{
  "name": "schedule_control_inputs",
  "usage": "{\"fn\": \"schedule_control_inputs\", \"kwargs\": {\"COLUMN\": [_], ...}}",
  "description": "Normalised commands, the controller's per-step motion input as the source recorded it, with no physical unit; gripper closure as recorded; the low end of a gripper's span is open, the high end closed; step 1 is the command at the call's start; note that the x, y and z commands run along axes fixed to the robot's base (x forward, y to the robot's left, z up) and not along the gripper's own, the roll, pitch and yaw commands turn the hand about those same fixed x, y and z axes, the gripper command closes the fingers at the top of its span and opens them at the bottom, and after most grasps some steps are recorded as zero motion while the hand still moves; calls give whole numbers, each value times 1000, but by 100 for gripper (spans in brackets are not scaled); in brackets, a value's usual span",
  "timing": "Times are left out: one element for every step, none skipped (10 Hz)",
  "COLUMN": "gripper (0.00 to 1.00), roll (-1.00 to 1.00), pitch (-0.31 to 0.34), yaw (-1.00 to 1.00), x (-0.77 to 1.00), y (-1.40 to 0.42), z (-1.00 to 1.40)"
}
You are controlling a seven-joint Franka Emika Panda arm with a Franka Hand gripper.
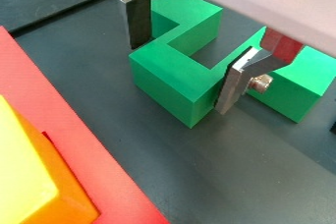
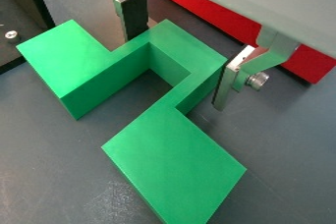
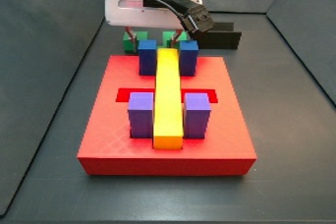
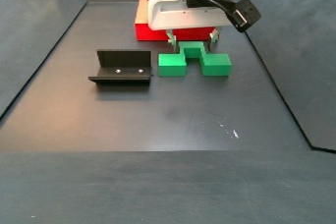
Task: Pick up the green object. Move up. Place the green object on the fixture. Regrasp the green object. Move to above the board. Insert the green object.
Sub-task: Pick up the green object.
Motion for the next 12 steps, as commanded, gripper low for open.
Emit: {"fn": "schedule_control_inputs", "kwargs": {"gripper": [0, 0, 0, 0, 0, 0, 0, 0, 0, 0, 0, 0], "roll": [4, 0, 3, 17, 0, 6, 17, 0, 0, 24, 9, 0], "pitch": [0, 0, 0, 0, -10, 0, 0, -17, -23, -4, -16, -19], "yaw": [-31, -31, -34, -11, -17, -26, -17, -17, -29, -11, 0, 0], "x": [34, 60, 14, 0, 0, 0, 23, 34, 6, 0, 0, 0], "y": [186, 194, 51, 0, 0, -3, -49, -29, -29, -91, -89, -66], "z": [-17, -3, -17, -49, -46, -31, -71, -77, -69, -43, -40, -40]}}
